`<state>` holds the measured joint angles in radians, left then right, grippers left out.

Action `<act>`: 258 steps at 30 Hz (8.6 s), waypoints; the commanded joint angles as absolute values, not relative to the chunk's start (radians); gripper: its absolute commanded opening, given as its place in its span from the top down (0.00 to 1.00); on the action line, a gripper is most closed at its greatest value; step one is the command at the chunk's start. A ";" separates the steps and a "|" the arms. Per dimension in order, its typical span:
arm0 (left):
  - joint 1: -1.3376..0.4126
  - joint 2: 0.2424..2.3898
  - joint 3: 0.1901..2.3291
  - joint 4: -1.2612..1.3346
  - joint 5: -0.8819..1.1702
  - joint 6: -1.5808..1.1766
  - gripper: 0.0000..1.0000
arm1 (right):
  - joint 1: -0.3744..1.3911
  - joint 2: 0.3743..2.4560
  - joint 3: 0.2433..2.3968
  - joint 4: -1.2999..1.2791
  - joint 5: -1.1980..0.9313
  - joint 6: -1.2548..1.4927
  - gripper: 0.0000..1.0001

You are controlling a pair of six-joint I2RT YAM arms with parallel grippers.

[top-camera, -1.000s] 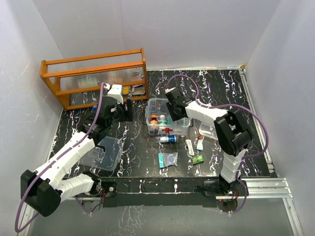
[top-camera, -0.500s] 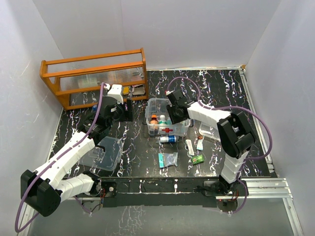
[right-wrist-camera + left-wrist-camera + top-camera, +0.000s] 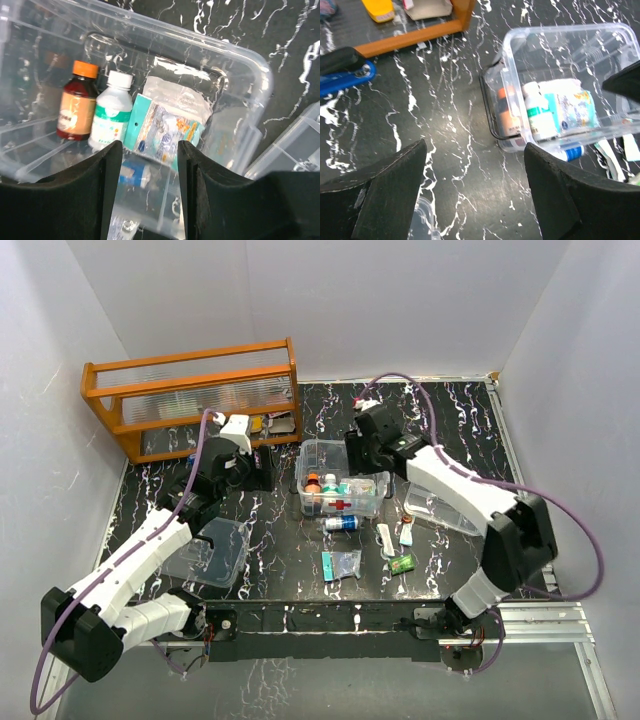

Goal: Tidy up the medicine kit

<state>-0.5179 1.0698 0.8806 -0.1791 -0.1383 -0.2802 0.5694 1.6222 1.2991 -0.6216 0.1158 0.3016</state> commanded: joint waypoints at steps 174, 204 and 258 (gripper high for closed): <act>-0.434 1.042 0.846 -0.149 0.028 -0.316 0.26 | 0.456 1.896 1.698 -1.186 -0.319 -0.535 0.98; -0.430 1.020 0.837 -0.158 0.022 -0.307 0.25 | 0.481 1.970 1.716 -1.114 -0.324 -0.500 0.43; -0.425 0.953 0.772 -0.162 0.140 -0.488 0.21 | 0.470 1.128 1.029 -0.307 -0.279 0.455 0.28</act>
